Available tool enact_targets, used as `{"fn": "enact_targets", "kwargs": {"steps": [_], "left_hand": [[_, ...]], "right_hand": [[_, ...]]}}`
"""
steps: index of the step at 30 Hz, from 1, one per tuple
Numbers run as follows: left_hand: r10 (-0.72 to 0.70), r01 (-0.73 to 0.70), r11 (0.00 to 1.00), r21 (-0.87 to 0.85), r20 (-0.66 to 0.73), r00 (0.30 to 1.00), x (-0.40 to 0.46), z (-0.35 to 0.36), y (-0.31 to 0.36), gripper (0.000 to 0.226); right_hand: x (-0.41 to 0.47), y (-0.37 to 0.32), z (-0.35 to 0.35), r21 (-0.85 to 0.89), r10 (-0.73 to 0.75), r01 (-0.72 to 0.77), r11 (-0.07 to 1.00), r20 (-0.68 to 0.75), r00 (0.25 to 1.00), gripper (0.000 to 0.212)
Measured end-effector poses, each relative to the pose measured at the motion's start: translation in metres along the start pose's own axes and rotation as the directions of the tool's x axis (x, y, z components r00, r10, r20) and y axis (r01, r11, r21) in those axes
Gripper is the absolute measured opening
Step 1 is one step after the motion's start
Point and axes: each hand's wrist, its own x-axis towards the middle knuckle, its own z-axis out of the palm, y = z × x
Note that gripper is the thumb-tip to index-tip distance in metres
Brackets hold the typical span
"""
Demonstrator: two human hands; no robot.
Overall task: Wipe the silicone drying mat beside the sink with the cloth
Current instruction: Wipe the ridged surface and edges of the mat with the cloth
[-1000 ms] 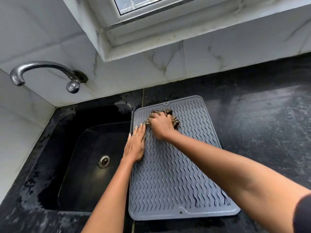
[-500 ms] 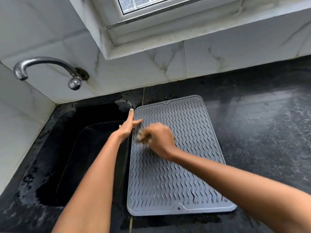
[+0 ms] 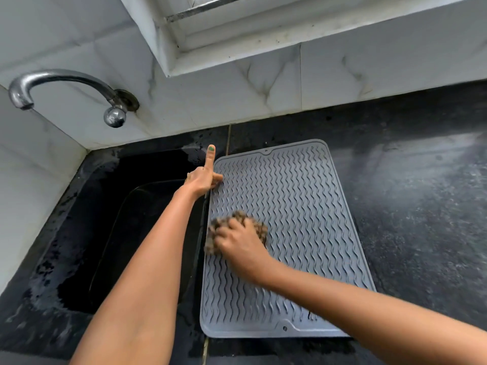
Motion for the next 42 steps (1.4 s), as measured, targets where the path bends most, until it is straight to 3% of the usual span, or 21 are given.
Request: {"fn": "enact_targets", "kwargs": {"steps": [5,7,8,10,14,19,22,26,29,31,33,35,38,42], "left_hand": [[0.001,-0.001,0.997,0.076,0.009,1.0,0.0,0.004,0.002,0.126],[-0.003,0.002,0.997,0.082,0.005,1.0,-0.001,0.004,0.0,0.126],[0.002,-0.002,0.997,0.074,0.002,1.0,-0.002,0.004,0.0,0.125],[0.005,-0.005,0.998,0.067,-0.003,1.0,-0.003,0.002,0.001,0.122],[0.024,-0.021,0.994,0.107,-0.032,0.999,-0.002,0.0,0.003,0.118],[0.014,-0.013,0.998,0.059,-0.014,1.0,0.007,0.002,-0.003,0.117],[0.017,-0.015,0.995,0.096,-0.019,1.0,0.003,0.002,0.002,0.125],[0.032,-0.029,0.988,0.151,-0.019,0.999,-0.003,0.005,0.006,0.131],[0.025,-0.021,0.99,0.141,-0.026,0.999,-0.007,0.005,0.005,0.129],[0.02,-0.015,0.991,0.132,-0.037,0.999,-0.011,0.005,0.003,0.125],[0.03,-0.024,0.991,0.131,-0.05,0.998,-0.015,0.006,0.004,0.118],[0.04,-0.032,0.991,0.131,-0.063,0.997,-0.017,0.007,0.003,0.112],[0.038,-0.025,0.987,0.157,-0.079,0.996,-0.019,0.008,0.001,0.116],[0.064,-0.05,0.979,0.196,-0.07,0.995,-0.021,0.009,0.003,0.123]], "right_hand": [[-0.029,-0.021,-0.018,0.111,-0.135,0.111,0.988,0.247,0.96,0.016],[-0.002,-0.011,-0.022,0.194,-0.047,0.005,0.981,0.213,0.976,0.011],[0.015,-0.003,-0.022,0.224,0.011,-0.041,0.974,0.131,0.991,0.009],[0.05,0.014,-0.018,0.152,0.085,-0.082,0.985,-0.016,0.996,0.016],[0.08,0.024,0.006,-0.116,0.169,-0.16,0.98,0.07,0.983,0.032],[0.025,-0.007,0.017,-0.213,-0.007,0.009,0.977,0.012,1.0,0.027],[-0.016,-0.035,0.013,-0.177,-0.117,0.131,0.975,0.085,0.99,0.03],[-0.039,-0.046,0.003,0.111,-0.171,0.161,0.981,0.089,0.981,0.026],[-0.002,-0.025,-0.007,0.314,-0.052,0.059,0.947,-0.033,0.998,0.013],[0.038,-0.002,-0.007,0.196,0.096,-0.076,0.978,-0.096,0.991,0.013],[0.069,0.019,-0.004,0.005,0.169,-0.169,0.986,-0.014,0.986,0.021],[0.076,0.025,0.0,-0.074,0.124,-0.12,0.99,0.049,0.991,0.023],[0.053,0.015,0.002,-0.077,0.024,-0.027,0.997,-0.047,0.999,0.017],[-0.003,-0.02,0.002,0.019,-0.118,0.117,0.993,0.069,0.991,0.019]]}}
